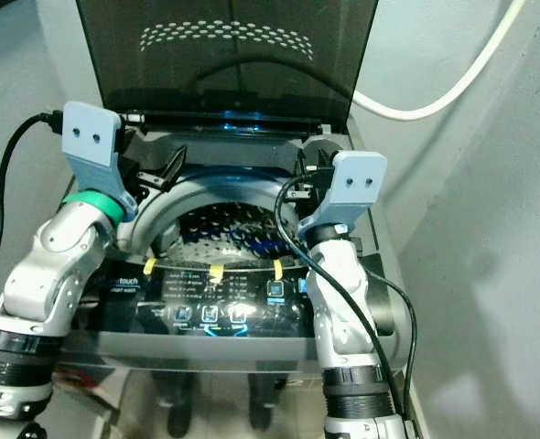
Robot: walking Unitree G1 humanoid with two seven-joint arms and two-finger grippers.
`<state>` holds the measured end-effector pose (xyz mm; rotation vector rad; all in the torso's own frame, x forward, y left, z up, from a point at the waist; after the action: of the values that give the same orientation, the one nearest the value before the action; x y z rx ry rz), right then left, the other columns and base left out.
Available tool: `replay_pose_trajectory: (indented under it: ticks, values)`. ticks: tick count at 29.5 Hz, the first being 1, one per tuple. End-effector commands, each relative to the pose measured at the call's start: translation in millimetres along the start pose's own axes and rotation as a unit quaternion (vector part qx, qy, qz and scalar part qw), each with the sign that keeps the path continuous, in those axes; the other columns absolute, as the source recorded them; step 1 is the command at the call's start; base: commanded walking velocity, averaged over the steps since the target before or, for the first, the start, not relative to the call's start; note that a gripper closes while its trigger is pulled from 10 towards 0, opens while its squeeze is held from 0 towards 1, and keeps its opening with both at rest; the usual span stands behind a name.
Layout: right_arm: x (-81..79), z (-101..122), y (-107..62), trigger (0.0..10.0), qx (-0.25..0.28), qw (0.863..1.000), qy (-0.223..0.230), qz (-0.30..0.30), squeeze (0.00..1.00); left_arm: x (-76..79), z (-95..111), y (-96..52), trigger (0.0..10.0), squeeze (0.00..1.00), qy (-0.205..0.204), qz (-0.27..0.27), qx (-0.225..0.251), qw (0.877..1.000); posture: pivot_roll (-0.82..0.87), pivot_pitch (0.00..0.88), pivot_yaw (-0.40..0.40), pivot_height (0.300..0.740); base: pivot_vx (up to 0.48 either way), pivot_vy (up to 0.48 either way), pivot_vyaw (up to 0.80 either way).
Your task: Clothes washing
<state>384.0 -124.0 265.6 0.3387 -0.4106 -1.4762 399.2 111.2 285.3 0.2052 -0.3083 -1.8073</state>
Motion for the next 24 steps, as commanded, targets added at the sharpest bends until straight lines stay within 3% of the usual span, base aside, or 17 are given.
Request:
replay_pose_trajectory:
  ticks: [1, 17, 24]
  values:
    - [-1.5, -3.7, 0.4, 10.0, -0.006, 1.0, 0.0, 0.002, 0.0, -6.5, -5.6, -1.2, 10.0, 0.0, 0.001, 0.014, -0.005, 1.0, 0.08, 0.0, 0.039, 0.74, 0.0, 0.0, 0.0]
    - [-6.7, -4.7, -0.6, 10.0, -0.007, 1.0, -0.008, 0.008, 0.0, -5.2, -11.2, 1.1, 10.0, 0.0, 0.002, 0.013, -0.011, 1.0, 0.06, 0.0, 0.06, 0.74, 0.0, 0.0, 0.0]
    - [-0.2, -5.8, -3.0, 10.0, -0.008, 1.0, -0.02, 0.001, 0.0, -0.5, -15.5, 1.9, 10.0, 0.0, -0.002, 0.007, -0.014, 1.0, 0.05, 0.0, 0.066, 0.74, -0.07, 0.0, 0.0]
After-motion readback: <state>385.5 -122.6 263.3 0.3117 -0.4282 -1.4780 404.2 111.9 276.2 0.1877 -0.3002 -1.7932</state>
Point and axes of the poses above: a point about 5 cm out from each wrist's last joint towards the gripper, its own y axis pointing out of the wrist towards the gripper, its own z axis along the axis of the wrist's last joint, x = y × z, the point moved 6 cm from there along y, pointing out of the wrist towards the gripper, and after that the axes turned 8 degrees about -y, right-handed, at the moved point
